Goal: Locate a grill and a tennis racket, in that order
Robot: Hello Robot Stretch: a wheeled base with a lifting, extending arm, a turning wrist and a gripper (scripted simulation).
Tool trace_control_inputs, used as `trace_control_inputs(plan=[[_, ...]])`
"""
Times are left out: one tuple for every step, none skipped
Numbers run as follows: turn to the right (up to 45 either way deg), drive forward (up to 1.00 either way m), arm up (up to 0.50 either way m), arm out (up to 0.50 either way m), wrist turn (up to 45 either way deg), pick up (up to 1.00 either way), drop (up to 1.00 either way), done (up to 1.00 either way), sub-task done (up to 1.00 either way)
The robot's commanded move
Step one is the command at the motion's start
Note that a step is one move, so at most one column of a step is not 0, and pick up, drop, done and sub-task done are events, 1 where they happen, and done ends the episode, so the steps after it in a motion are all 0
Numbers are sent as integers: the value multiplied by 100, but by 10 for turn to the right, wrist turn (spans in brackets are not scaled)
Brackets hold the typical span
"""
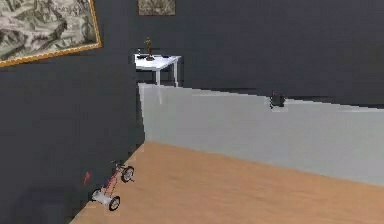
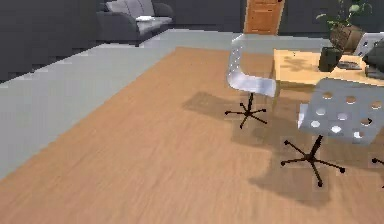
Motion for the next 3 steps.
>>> trace_control_inputs(plan=[[0,100,0,0,0,0,0,0,0],[30,0,0,0,0,0,0,0,0],[0,35,0,0,0,0,0,0,0]])
